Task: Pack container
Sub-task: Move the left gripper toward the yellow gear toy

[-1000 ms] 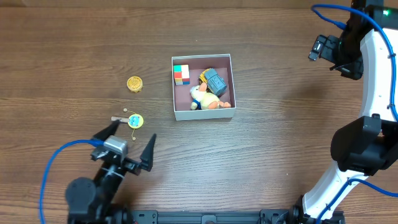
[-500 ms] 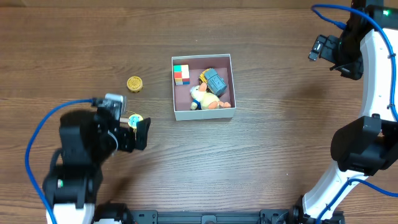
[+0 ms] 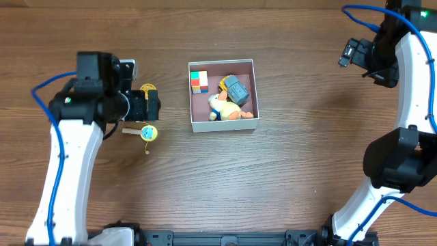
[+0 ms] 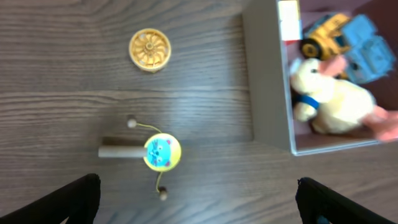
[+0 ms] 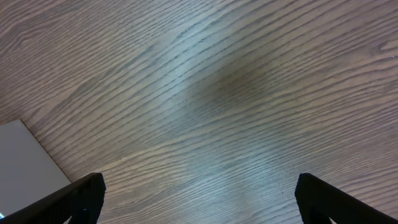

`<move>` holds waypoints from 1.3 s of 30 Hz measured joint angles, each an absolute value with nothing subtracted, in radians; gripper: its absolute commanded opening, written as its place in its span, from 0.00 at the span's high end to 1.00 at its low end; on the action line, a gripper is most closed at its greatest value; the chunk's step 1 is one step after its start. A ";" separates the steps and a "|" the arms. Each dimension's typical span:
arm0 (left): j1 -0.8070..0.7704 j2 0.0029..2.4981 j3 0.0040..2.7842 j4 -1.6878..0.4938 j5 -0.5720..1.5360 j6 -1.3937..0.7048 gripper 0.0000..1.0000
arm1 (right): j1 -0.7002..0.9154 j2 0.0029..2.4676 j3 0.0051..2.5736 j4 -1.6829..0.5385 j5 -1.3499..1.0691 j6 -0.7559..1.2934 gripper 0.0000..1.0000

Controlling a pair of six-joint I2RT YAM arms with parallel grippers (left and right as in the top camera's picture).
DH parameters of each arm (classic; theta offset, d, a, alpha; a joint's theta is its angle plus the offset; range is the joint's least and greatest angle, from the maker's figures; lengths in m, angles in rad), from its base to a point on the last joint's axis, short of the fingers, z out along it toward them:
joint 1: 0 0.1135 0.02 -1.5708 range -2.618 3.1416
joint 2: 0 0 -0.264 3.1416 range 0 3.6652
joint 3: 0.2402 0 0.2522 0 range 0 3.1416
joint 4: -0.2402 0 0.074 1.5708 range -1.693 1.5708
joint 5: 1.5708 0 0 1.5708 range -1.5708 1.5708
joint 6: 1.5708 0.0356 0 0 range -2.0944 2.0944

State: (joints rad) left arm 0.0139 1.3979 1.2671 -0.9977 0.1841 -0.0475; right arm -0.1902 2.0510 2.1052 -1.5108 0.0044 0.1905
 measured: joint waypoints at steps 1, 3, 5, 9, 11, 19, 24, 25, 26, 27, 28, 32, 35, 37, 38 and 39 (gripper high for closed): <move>0.014 1.419 1.267 -0.987 0.176 -0.055 0.00 | -0.190 2.051 2.105 -1.511 0.004 0.191 0.00; 0.014 1.463 1.267 -0.977 0.133 -0.081 0.00 | -0.190 2.051 2.105 -1.510 0.005 0.190 0.00; 0.014 1.502 1.268 -0.985 0.090 -0.109 0.00 | -0.190 2.051 2.105 -1.511 0.005 0.190 0.00; 0.015 1.586 1.269 -1.024 0.031 -0.142 0.00 | -0.190 2.051 2.105 -1.510 0.005 0.190 0.00; 0.015 1.621 1.269 -1.028 0.018 -0.151 0.00 | -0.190 2.051 2.105 -1.511 0.005 0.190 0.00; 0.015 1.711 1.269 -0.990 0.012 -0.179 0.00 | -0.190 2.051 2.105 -1.511 0.004 0.190 0.00; 0.020 1.725 1.303 -0.928 0.048 -0.140 0.00 | -0.190 2.051 2.105 -1.511 0.004 0.190 0.00; 0.023 1.731 1.325 -0.946 0.065 -0.136 0.00 | -0.190 2.051 2.105 -1.510 0.005 0.190 0.00; 0.028 1.745 1.368 -0.987 0.088 -0.130 0.00 | -0.190 2.051 2.105 -1.510 0.004 0.190 0.00; 0.029 1.756 1.399 -1.018 0.095 -0.125 0.00 | -0.190 2.051 2.105 -1.510 0.004 0.190 0.00; 0.033 1.781 1.475 -1.047 0.112 -0.118 0.00 | -0.190 2.051 2.105 -1.510 0.005 0.190 0.00; 0.033 1.883 1.752 -1.242 0.086 -0.105 0.00 | -0.190 2.051 2.105 -1.510 0.004 0.190 0.00; 0.033 1.947 1.905 -1.315 0.067 -0.104 0.00 | -0.190 2.051 2.105 -1.511 0.004 0.190 0.00; 0.033 1.988 1.980 -1.340 0.062 -0.104 0.00 | -0.190 2.051 2.105 -1.511 0.004 0.190 0.00; 0.033 2.006 2.001 -1.340 0.060 -0.104 0.00 | -0.190 2.051 2.105 -1.510 0.005 0.190 0.00; 0.033 2.024 2.015 -1.340 0.058 -0.104 0.00 | -0.190 2.051 2.105 -1.510 0.004 0.190 0.00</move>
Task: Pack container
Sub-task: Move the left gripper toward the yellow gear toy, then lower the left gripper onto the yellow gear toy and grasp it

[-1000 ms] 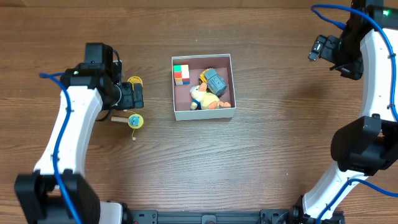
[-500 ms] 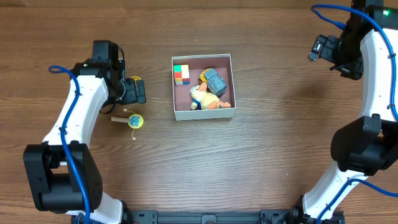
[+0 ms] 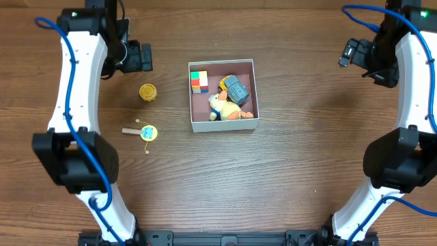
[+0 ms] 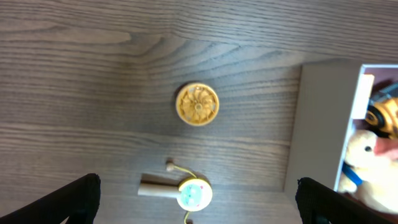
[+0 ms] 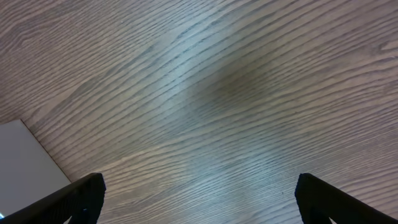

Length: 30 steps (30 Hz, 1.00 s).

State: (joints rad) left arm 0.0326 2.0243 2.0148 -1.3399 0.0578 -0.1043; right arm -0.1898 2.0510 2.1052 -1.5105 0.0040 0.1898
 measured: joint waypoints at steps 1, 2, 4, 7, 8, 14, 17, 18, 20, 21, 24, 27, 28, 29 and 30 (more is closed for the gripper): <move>0.033 2.043 2.020 -1.340 0.054 -0.104 0.00 | -0.190 2.051 2.105 -1.511 0.004 0.190 0.00; 0.033 2.064 2.023 -1.340 0.047 -0.104 0.00 | -0.190 2.051 2.105 -1.511 0.004 0.190 0.00; 0.033 2.104 2.023 -1.340 0.035 -0.104 0.00 | -0.190 2.051 2.105 -1.511 0.004 0.190 0.00; 0.033 2.172 2.022 -1.336 0.015 -0.104 0.00 | -0.190 2.051 2.105 -1.511 0.004 0.190 0.00; 0.033 2.187 2.022 -1.335 0.010 -0.104 0.00 | -0.190 2.051 2.105 -1.511 0.004 0.190 0.00; 0.028 2.255 2.022 -1.331 -0.020 -0.101 0.00 | -0.190 2.051 2.105 -1.511 0.004 0.190 0.00; 0.022 2.276 2.022 -1.325 -0.025 -0.100 0.00 | -0.190 2.051 2.105 -1.511 0.004 0.190 0.00; 0.021 2.286 2.022 -1.320 -0.027 -0.095 0.00 | -0.190 2.051 2.105 -1.511 0.004 0.190 0.00; 0.017 2.303 2.022 -1.316 -0.030 -0.088 0.00 | -0.190 2.051 2.105 -1.510 0.004 0.190 0.00; 0.014 2.312 2.022 -1.316 -0.035 -0.083 0.00 | -0.190 2.051 2.105 -1.510 0.004 0.190 0.00; 0.002 2.334 2.022 -1.310 -0.046 -0.074 0.00 | -0.190 2.051 2.105 -1.510 0.004 0.190 0.00; -0.019 2.346 2.022 -1.307 -0.067 -0.075 0.00 | -0.190 2.051 2.105 -1.511 0.004 0.190 0.00; -0.025 2.346 2.022 -1.305 -0.073 -0.075 0.00 | -0.190 2.051 2.105 -1.510 0.004 0.190 0.00; -0.033 2.346 2.022 -1.303 -0.080 -0.075 0.00 | -0.190 2.051 2.105 -1.511 0.004 0.190 0.00; -0.040 2.346 2.022 -1.302 -0.084 -0.075 0.00 | -0.190 2.051 2.105 -1.510 0.004 0.190 0.00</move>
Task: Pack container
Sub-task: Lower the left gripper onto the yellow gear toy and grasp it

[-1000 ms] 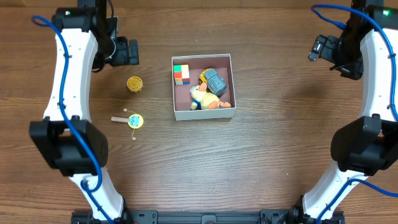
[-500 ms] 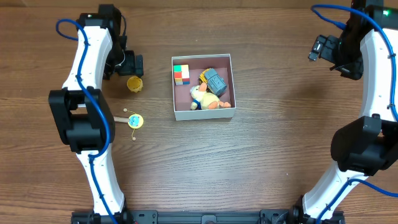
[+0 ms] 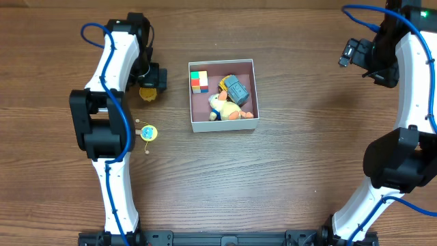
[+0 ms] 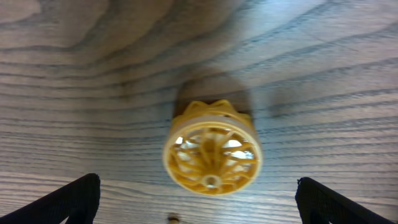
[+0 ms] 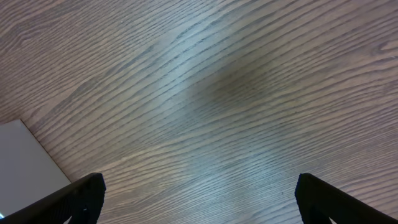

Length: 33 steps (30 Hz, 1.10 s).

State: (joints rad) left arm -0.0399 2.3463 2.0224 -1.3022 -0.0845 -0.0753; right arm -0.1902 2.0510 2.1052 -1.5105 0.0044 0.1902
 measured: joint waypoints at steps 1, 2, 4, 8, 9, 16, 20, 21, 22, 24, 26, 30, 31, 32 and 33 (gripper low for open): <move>-0.046 2.346 2.022 -1.301 -0.088 -0.075 0.00 | -0.190 2.051 2.105 -1.511 0.004 0.190 0.00; -0.049 2.346 2.022 -1.301 -0.088 -0.075 0.00 | -0.190 2.051 2.105 -1.510 0.004 0.189 0.00; -0.051 2.346 2.022 -1.301 -0.088 -0.075 0.00 | -0.190 2.051 2.105 -1.510 0.004 0.189 0.00; -0.051 2.346 2.022 -1.301 -0.088 -0.076 0.00 | -0.190 2.051 2.105 -1.511 0.004 0.190 0.00; -0.051 2.346 2.022 -1.302 -0.088 -0.078 0.00 | -0.190 2.051 2.105 -1.510 0.004 0.190 0.00; -0.051 2.346 2.022 -1.309 -0.088 -0.106 0.00 | -0.190 2.051 2.105 -1.511 0.004 0.190 0.00; -0.051 2.346 2.022 -1.313 -0.082 -0.106 0.00 | -0.190 2.051 2.105 -1.511 0.004 0.190 0.00; -0.051 2.346 2.022 -1.313 -0.078 -0.106 0.00 | -0.190 2.051 2.105 -1.510 0.005 0.190 0.00; -0.051 2.346 2.022 -1.313 -0.072 -0.106 0.00 | -0.190 2.051 2.105 -1.510 0.004 0.190 0.00; -0.051 2.346 2.022 -1.313 -0.064 -0.106 0.00 | -0.190 2.051 2.105 -1.510 0.005 0.190 0.00; -0.051 2.346 2.022 -1.313 -0.057 -0.106 0.00 | -0.190 2.051 2.105 -1.511 0.004 0.190 0.00; -0.051 2.347 2.022 -1.313 -0.045 -0.106 0.00 | -0.190 2.051 2.105 -1.510 0.004 0.190 0.00; -0.051 2.346 2.022 -1.313 -0.044 -0.106 0.00 | -0.190 2.051 2.105 -1.511 0.004 0.190 0.00; -0.051 2.347 2.022 -1.313 -0.041 -0.106 0.00 | -0.190 2.051 2.105 -1.510 0.004 0.189 0.00; -0.051 2.347 2.022 -1.313 -0.041 -0.106 0.00 | -0.190 2.051 2.105 -1.510 0.005 0.190 0.00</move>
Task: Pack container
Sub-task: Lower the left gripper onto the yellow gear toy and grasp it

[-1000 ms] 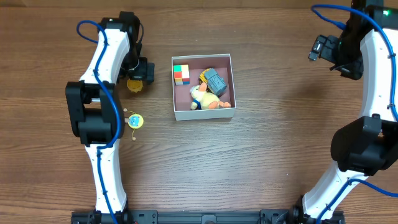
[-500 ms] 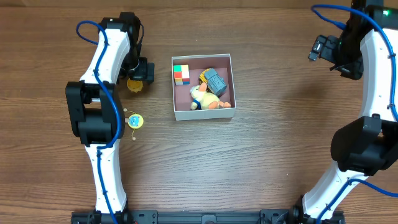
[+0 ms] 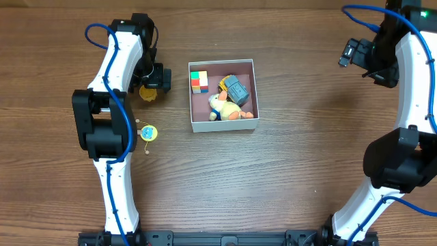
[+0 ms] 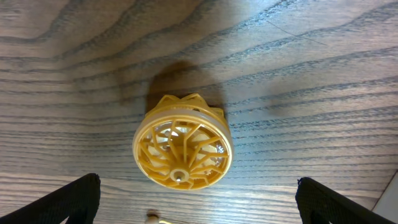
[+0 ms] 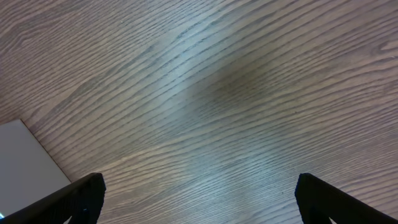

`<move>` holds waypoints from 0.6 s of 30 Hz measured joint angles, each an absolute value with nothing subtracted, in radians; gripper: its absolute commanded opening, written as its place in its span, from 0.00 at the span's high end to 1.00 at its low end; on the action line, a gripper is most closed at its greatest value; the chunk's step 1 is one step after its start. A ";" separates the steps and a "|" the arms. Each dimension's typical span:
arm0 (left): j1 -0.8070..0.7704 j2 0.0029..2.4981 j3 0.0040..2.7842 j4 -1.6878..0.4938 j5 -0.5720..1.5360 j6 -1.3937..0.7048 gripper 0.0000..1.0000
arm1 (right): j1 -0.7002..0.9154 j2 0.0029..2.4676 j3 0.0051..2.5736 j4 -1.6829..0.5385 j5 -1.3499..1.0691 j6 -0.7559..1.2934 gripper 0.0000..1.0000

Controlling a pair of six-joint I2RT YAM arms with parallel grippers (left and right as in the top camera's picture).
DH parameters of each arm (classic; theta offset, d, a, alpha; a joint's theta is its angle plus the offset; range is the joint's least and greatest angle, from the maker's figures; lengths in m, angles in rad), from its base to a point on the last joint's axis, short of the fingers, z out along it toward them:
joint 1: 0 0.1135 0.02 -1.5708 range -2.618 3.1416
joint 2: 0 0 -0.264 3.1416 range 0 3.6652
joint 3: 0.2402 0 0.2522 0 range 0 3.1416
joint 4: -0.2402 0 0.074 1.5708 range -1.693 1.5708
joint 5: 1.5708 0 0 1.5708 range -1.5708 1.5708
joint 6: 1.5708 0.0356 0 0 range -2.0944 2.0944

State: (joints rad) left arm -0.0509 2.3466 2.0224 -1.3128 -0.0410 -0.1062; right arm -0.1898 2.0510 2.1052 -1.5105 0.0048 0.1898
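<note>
A white box (image 3: 223, 126) at mid-table holds a coloured cube (image 3: 199, 81), a blue-grey toy truck (image 3: 236, 89) and a plush duck (image 3: 222, 106). Left of it lies a yellow spoked wheel (image 3: 147, 93), which looks large in the left wrist view (image 4: 182, 143). My left gripper (image 4: 199, 205) hangs open close over the wheel, one finger on each side and neither touching it. A yellow rattle drum (image 3: 148, 132) on a stick lies nearer the front. My right gripper (image 5: 199, 202) is open over bare wood at the far right.
The box's corner (image 5: 25, 163) shows at the lower left of the right wrist view. The left arm (image 3: 113, 61) reaches along the table's left side. The right arm (image 3: 410, 75) stands along the right edge.
My left gripper has shifted slightly towards the box, so the wheel sits a little further left in the wrist view. It is still open. The right arm has not moved.
My left gripper first hung open, high over the wheel and the rattle drum. Then it was further back, with the wheel in mid-view. After that it was low over the wheel and has stayed there, open. The right gripper has held still throughout.
</note>
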 measured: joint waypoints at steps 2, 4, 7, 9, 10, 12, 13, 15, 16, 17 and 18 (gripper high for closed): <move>-0.051 2.347 2.022 -1.313 -0.041 -0.106 0.00 | -0.190 2.051 2.105 -1.511 0.004 0.190 0.00; -0.051 2.347 2.022 -1.312 -0.041 -0.106 0.00 | -0.190 2.051 2.105 -1.511 0.004 0.190 0.00; -0.051 2.349 2.022 -1.309 -0.041 -0.106 0.00 | -0.190 2.051 2.105 -1.510 0.004 0.190 0.00; -0.051 2.351 2.022 -1.309 -0.041 -0.106 0.00 | -0.190 2.051 2.105 -1.510 0.004 0.189 0.00; -0.051 2.353 2.022 -1.309 -0.041 -0.106 0.00 | -0.190 2.051 2.105 -1.510 0.004 0.190 0.00; -0.051 2.355 2.022 -1.309 -0.041 -0.106 0.00 | -0.190 2.051 2.105 -1.510 0.004 0.190 0.00; -0.051 2.356 2.022 -1.308 -0.041 -0.106 0.00 | -0.190 2.051 2.105 -1.511 0.004 0.190 0.00; -0.051 2.357 2.022 -1.308 -0.041 -0.105 0.00 | -0.190 2.051 2.105 -1.511 0.004 0.190 0.00; -0.051 2.357 2.020 -1.306 -0.041 -0.105 0.00 | -0.190 2.051 2.105 -1.511 0.004 0.189 0.00; -0.051 2.357 2.019 -1.304 -0.041 -0.105 0.00 | -0.190 2.051 2.105 -1.511 0.004 0.190 0.00; -0.051 2.357 2.013 -1.296 -0.041 -0.105 0.00 | -0.190 2.051 2.105 -1.511 0.004 0.189 0.00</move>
